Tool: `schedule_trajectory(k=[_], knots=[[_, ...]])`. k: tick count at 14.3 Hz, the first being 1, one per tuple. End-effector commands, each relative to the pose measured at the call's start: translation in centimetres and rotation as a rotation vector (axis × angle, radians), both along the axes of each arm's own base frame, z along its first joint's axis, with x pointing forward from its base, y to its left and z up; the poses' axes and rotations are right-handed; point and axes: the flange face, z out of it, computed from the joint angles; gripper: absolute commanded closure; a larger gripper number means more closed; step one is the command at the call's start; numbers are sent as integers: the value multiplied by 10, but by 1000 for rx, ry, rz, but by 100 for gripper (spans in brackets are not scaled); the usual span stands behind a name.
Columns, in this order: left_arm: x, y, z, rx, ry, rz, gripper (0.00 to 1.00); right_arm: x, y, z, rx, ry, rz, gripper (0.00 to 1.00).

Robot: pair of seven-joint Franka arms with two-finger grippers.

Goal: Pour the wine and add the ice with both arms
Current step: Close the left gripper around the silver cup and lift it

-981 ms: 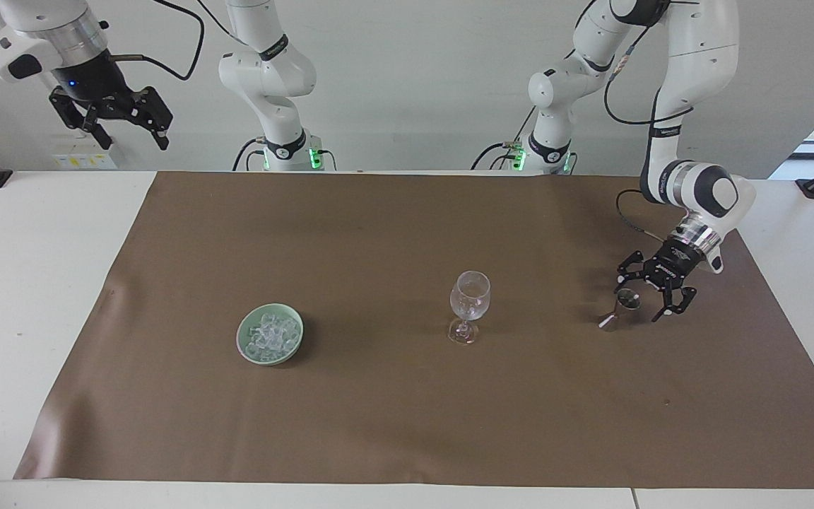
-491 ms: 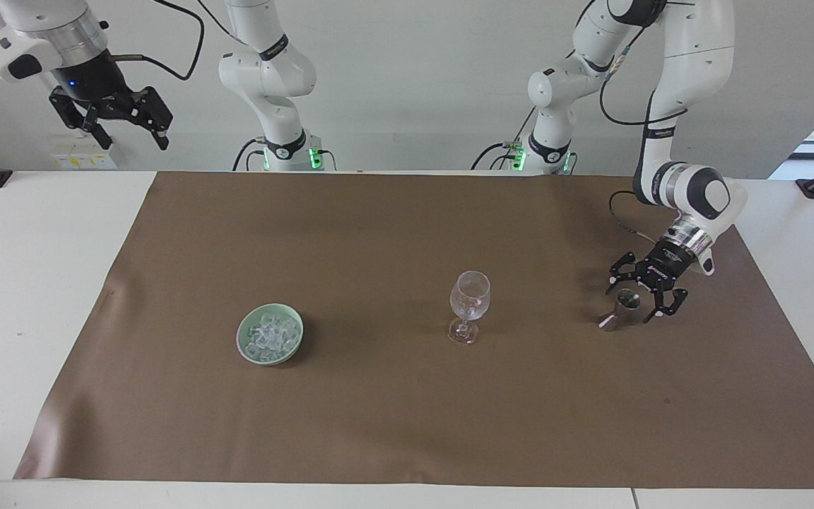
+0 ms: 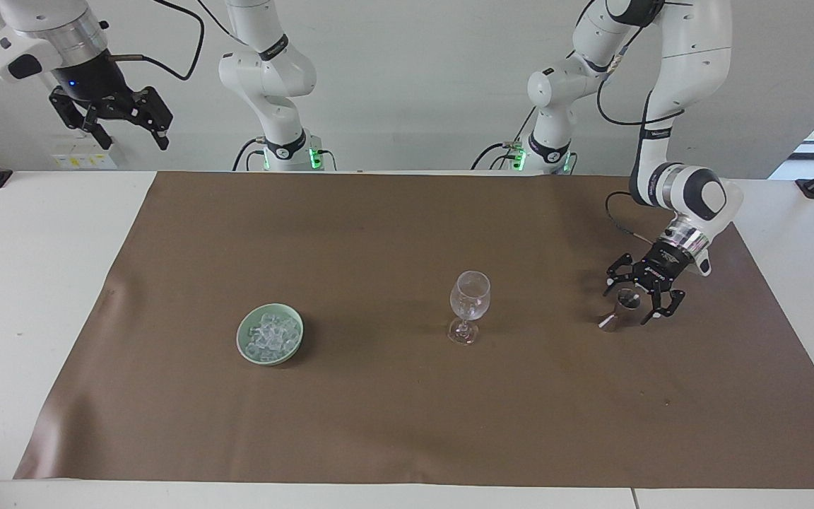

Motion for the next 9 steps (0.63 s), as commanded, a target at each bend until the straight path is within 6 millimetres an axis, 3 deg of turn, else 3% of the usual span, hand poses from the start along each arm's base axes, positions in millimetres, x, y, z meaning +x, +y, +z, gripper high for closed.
schedule_trajectory(k=[1, 3, 9], knots=[[-5, -2, -3, 16, 0, 18, 3, -7, 1, 0, 11, -8, -13, 0], [-5, -5, -3, 14, 1, 16, 16, -7, 0, 0, 12, -6, -14, 0], [-4, -8, -3, 11, 1, 19, 28, -7, 1, 0, 11, -8, -13, 0]])
